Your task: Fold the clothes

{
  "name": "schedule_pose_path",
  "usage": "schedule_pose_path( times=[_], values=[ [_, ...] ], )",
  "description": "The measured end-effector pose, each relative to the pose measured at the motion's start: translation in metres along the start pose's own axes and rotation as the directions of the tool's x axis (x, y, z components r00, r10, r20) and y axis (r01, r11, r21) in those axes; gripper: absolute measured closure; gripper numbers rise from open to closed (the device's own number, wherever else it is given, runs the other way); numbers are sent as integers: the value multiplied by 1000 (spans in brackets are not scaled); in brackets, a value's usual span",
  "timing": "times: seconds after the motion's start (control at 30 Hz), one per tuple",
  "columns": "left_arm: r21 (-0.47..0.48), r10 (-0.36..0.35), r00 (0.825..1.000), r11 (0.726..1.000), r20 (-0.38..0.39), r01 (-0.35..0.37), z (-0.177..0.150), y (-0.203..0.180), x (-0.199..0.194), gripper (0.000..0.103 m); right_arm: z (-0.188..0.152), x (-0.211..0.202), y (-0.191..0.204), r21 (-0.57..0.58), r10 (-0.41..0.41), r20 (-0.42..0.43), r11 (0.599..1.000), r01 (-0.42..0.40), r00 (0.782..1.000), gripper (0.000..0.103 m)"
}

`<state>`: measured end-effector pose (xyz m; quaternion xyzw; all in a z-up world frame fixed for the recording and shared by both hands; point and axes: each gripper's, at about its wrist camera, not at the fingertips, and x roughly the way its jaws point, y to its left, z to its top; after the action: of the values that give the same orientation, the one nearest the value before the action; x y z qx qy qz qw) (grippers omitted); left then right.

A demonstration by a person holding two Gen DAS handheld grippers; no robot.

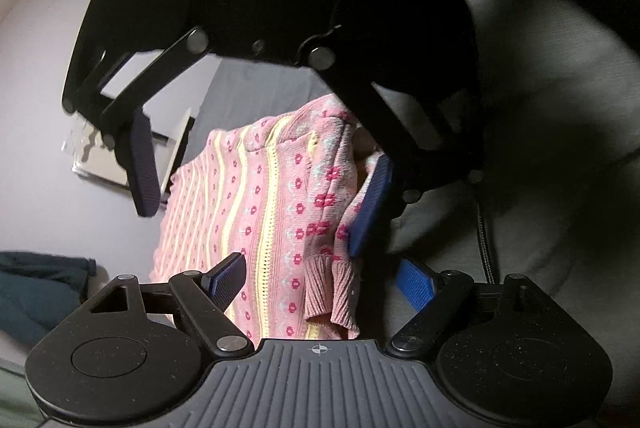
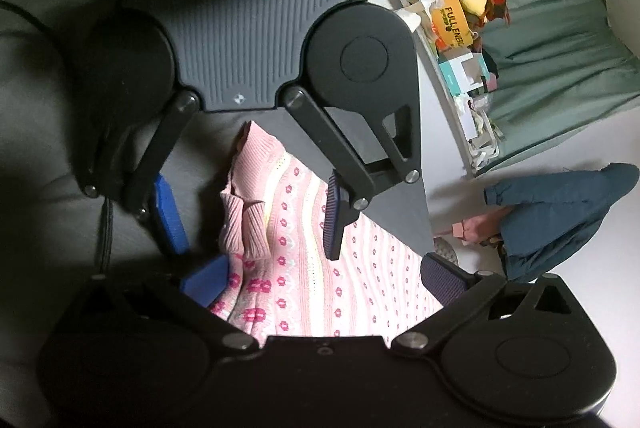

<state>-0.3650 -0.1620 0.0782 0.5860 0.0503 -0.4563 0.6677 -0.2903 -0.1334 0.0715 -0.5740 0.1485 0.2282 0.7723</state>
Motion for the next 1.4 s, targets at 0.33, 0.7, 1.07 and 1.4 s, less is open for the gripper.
schedule_pose_path(
  times=[0.33,0.7,1.07,1.4],
  values=[
    [-68,-32,999,997,-39,29,-3,15,7,94,-2,0,-4,25,23,-15,999,-22,1000,0],
    [-321,-7,1000,947,-21,0,-16,56,-6,94,18,20,16,94,-44,-208,993,65,977,1],
    [-438,-42,999,898,4,39,-41,75,-2,94,20,44,21,119,-136,-405,973,199,904,56],
    [-188,81,996,978,-39,-87,-43,49,20,63,11,28,-4,267,-55,-352,951,156,935,87]
  ],
)
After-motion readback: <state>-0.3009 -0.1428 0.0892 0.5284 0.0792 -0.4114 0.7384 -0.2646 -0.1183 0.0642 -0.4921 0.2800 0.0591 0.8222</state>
